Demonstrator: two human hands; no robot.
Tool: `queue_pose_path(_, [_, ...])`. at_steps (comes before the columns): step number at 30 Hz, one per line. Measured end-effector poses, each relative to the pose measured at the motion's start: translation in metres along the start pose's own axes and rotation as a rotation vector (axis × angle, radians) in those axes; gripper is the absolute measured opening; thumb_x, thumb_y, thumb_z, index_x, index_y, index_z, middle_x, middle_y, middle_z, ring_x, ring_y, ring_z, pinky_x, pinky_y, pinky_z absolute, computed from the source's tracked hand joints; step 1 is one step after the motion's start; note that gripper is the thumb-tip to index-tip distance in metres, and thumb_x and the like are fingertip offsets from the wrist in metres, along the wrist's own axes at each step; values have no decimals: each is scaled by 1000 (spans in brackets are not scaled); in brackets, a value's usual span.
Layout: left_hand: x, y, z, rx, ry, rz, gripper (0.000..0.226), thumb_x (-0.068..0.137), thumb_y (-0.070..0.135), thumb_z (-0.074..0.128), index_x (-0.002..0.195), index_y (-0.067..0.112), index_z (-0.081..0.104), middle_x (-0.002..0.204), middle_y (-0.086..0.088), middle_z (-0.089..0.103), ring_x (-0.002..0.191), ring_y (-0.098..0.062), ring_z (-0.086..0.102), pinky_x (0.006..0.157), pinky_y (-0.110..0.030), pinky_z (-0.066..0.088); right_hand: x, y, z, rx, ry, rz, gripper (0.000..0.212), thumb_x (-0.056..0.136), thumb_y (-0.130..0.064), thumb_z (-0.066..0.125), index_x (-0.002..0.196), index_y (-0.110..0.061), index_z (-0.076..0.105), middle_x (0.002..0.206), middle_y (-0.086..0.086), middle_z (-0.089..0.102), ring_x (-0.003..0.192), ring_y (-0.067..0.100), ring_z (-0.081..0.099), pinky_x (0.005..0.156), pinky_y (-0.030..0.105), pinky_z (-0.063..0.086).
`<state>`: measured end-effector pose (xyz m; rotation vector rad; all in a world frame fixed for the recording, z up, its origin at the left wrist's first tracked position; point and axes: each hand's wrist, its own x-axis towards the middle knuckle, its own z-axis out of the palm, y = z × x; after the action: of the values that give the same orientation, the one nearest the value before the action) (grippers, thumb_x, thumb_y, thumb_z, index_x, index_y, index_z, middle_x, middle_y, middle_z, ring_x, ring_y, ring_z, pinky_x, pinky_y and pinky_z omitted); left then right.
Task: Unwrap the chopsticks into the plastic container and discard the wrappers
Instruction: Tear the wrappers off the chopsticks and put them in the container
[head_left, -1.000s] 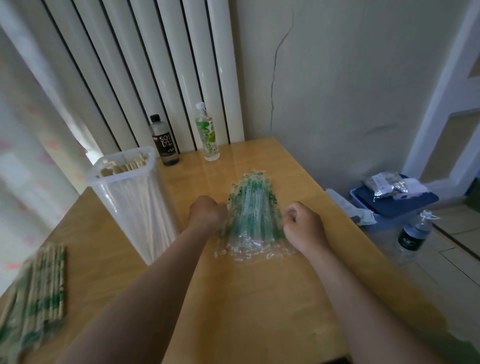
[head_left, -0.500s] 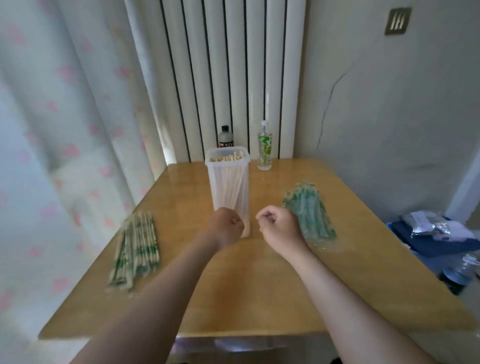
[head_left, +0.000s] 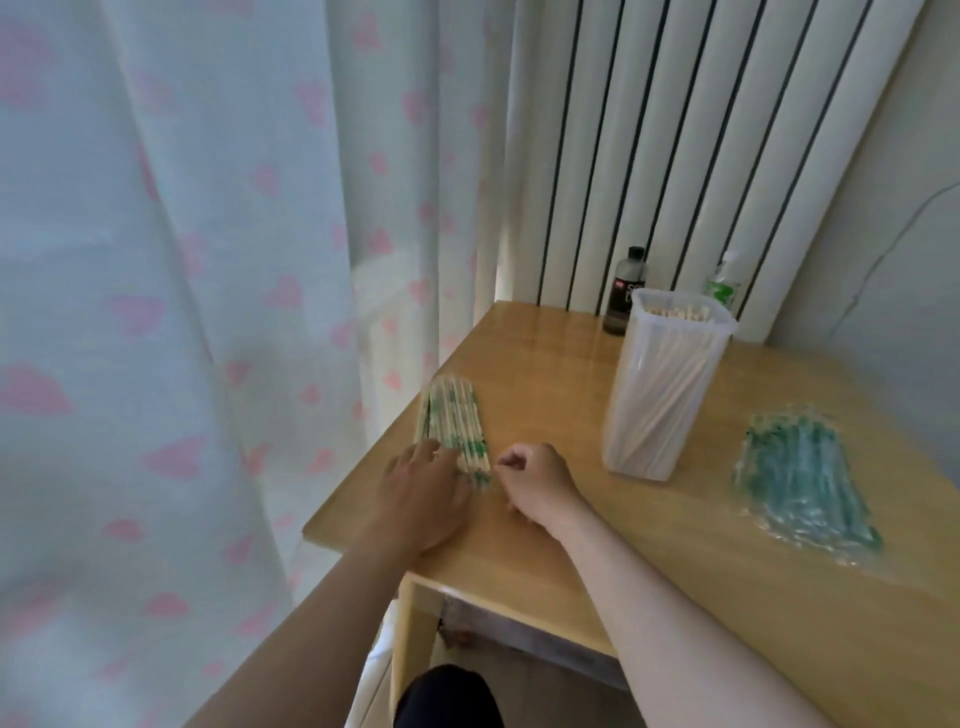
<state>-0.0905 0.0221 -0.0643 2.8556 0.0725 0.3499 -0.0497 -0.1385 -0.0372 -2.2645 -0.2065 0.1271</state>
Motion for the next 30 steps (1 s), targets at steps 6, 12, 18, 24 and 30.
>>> queue_pose_path(6, [-3,-4,15,-49,39,35,35,96,42,38,120,23,56,130,-3,54,117,-24,53,99,-39,41,19,-6,19,-187,47,98,18,93,-42,60,86,-26,65,86,-8,66,81,17,63,73,34,54])
queue_pose_path(12, [-2,-7,19,-68,60,35,36,97,43,38,123,24,55,132,-2,54,118,-23,52,100,-38,40,27,-9,19,-110,18,186,29,82,-29,59,59,-23,42,54,-3,47,49,22,49,52,28,37])
queue_pose_path(18, [-5,-7,19,-65,69,38,37,97,44,36,121,24,55,132,-1,54,119,-21,52,101,-37,40,30,-10,16,-117,-17,196,21,80,-34,64,66,-22,54,51,2,57,39,21,55,50,28,47])
queue_pose_path(24, [-4,-7,19,-55,68,35,37,98,44,36,123,24,55,134,0,53,119,-20,52,101,-36,40,29,-12,17,-191,-5,183,28,83,-40,66,64,-21,58,51,0,63,40,20,60,50,26,50])
queue_pose_path(30, [-4,-6,17,-60,77,31,37,99,43,37,126,25,55,135,1,52,121,-19,51,103,-36,38,28,-13,15,-122,52,246,31,86,-33,58,74,-7,69,53,6,67,36,20,59,45,24,47])
